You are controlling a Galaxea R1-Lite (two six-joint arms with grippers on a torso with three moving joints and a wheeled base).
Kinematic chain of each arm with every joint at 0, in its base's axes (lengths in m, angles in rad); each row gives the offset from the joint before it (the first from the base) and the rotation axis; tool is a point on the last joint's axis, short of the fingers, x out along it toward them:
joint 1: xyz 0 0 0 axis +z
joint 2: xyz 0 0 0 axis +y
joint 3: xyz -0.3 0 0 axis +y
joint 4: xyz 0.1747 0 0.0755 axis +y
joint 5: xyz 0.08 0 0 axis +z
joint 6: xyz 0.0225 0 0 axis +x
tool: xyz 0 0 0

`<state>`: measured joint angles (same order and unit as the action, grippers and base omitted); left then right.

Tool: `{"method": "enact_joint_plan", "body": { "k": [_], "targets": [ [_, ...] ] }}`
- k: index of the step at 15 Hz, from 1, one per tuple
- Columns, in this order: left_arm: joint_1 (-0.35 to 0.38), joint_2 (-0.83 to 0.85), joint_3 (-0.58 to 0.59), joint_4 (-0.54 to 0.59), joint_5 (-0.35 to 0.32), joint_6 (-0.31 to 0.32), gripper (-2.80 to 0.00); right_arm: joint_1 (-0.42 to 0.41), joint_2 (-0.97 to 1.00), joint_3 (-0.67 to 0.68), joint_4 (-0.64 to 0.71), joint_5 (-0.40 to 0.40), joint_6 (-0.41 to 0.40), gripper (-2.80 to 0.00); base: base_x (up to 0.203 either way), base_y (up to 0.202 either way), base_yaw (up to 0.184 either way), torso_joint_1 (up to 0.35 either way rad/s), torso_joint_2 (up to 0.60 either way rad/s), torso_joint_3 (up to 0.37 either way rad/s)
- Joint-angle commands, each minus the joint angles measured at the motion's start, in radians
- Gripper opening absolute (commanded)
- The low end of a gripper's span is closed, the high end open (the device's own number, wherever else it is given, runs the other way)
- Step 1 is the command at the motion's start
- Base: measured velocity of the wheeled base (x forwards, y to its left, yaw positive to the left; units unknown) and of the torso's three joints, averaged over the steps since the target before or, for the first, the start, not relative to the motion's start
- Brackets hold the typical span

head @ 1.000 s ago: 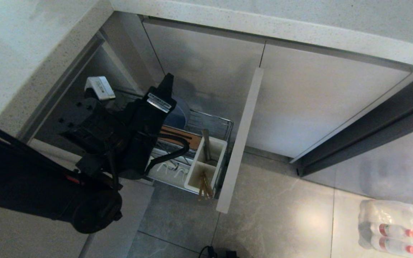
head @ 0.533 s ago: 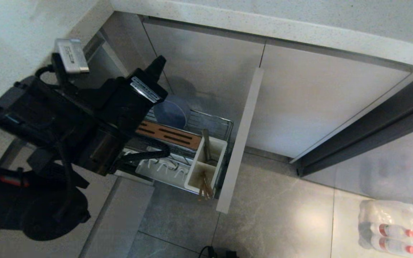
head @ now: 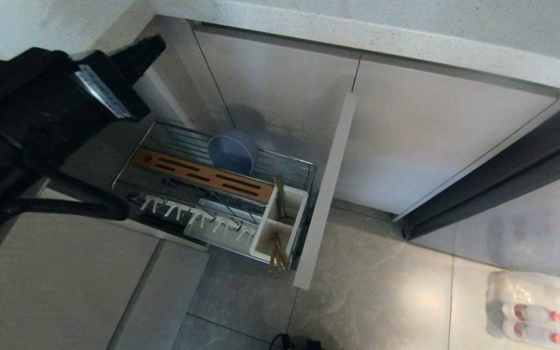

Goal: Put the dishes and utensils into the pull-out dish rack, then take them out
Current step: Pick up the chopsticks and place it in the cupboard

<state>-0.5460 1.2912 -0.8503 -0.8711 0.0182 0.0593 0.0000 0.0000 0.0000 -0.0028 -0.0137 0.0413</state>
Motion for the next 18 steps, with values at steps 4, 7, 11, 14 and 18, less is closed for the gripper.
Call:
{"method": "enact_joint_plan", "body": {
  "k": [4, 7, 11, 14, 18],
  "targets": [
    [0.004, -0.122, -0.065, 0.085, 0.135, 0.142, -2.80, 0.000, 0.002, 0.000, 0.000, 0.000, 0.000, -2.80, 0.000, 0.000, 0.000, 0.000, 0.00, 0.000],
    [0.000, -0.207, -0.099, 0.110, 0.192, 0.238, -2.80, 0.000, 0.002, 0.000, 0.000, 0.000, 0.000, -2.80, 0.000, 0.000, 0.000, 0.000, 0.00, 0.000],
    [0.065, -0.286, -0.184, 0.131, 0.216, 0.276, -2.80, 0.000, 0.002, 0.000, 0.000, 0.000, 0.000, -2.80, 0.000, 0.000, 0.000, 0.000, 0.00, 0.000],
    [0.293, -0.292, -0.213, 0.144, 0.414, 0.256, -2.80, 0.000, 0.002, 0.000, 0.000, 0.000, 0.000, -2.80, 0.000, 0.000, 0.000, 0.000, 0.00, 0.000],
    [0.508, -0.238, -0.313, 0.198, 0.492, 0.169, -2.80, 0.000, 0.002, 0.000, 0.000, 0.000, 0.000, -2.80, 0.000, 0.000, 0.000, 0.000, 0.00, 0.000]
  ]
}}
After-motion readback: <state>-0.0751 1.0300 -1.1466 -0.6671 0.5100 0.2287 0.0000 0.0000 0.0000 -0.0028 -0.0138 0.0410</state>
